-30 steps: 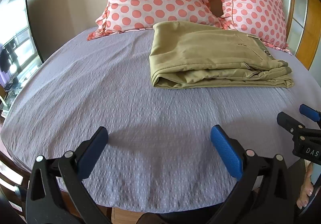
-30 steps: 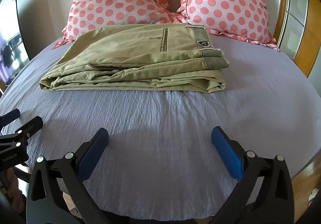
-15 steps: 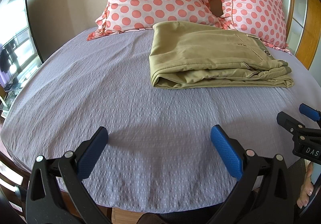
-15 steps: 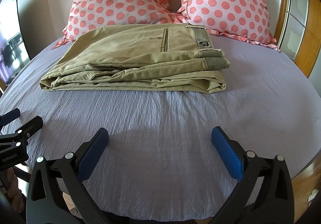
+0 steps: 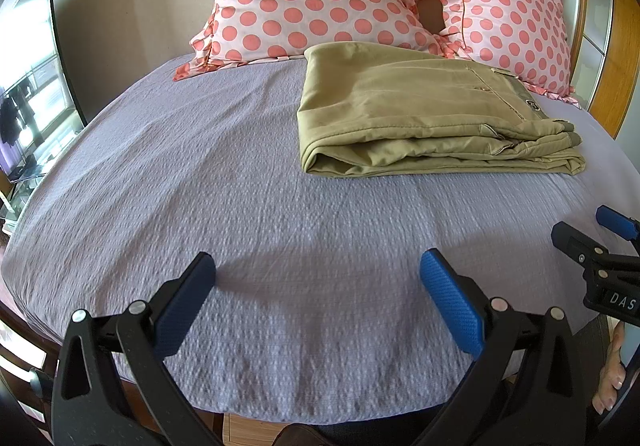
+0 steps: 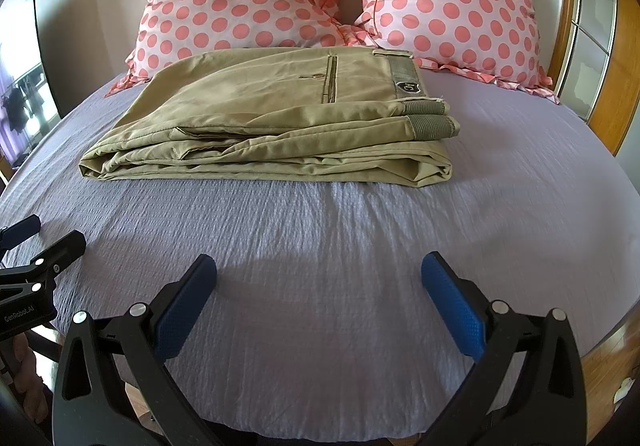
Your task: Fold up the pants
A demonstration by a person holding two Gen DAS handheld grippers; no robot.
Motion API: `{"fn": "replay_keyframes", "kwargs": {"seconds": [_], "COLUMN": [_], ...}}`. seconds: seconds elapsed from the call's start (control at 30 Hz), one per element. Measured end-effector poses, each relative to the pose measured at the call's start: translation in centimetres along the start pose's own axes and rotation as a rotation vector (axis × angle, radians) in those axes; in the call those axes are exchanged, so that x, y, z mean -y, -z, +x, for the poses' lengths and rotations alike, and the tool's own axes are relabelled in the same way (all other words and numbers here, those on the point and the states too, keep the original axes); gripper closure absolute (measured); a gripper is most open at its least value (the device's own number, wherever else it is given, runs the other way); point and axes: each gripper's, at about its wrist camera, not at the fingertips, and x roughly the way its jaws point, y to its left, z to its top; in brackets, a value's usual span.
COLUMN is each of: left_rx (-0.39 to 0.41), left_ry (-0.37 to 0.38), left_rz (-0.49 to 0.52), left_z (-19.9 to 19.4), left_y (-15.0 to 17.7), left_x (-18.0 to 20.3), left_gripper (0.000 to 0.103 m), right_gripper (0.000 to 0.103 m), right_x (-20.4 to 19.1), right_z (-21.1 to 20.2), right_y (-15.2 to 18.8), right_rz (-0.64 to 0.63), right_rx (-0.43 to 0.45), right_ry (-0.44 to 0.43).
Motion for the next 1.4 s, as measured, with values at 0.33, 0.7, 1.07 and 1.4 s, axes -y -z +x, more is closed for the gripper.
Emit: {"fn": "replay_keyframes", "kwargs": {"seconds": [0.33, 0.7, 1.07, 1.4], "left_rx": [0.001, 0.001, -0.006, -0.066], "left_ry": [-0.001, -0.001, -0.001, 0.009], "left_rz": [0.0, 0.0, -0.001, -0.002], "left_z": [-0.01, -0.02, 0.0, 0.21], "left_y": [0.04, 0.06, 0.02, -0.9], "left_x": [0.03, 0.03, 0.05, 0.01], "left_gripper": [0.002, 0.002, 0.002, 0.002], "right_gripper": [0.001, 0.001, 0.001, 0.001], "right_x": [0.03, 0.09, 0.13, 0.17], "right_z": [-0.01, -0.03, -0.04, -0.05], "right_y": [0.02, 0.04, 0.06, 0.1], "right_rz": [0.0, -0.002, -0.003, -0.004], "right_rx": [0.0, 0.0, 0.0, 0.001], "right_ry": [0.0, -0.002, -0.003, -0.003]}}
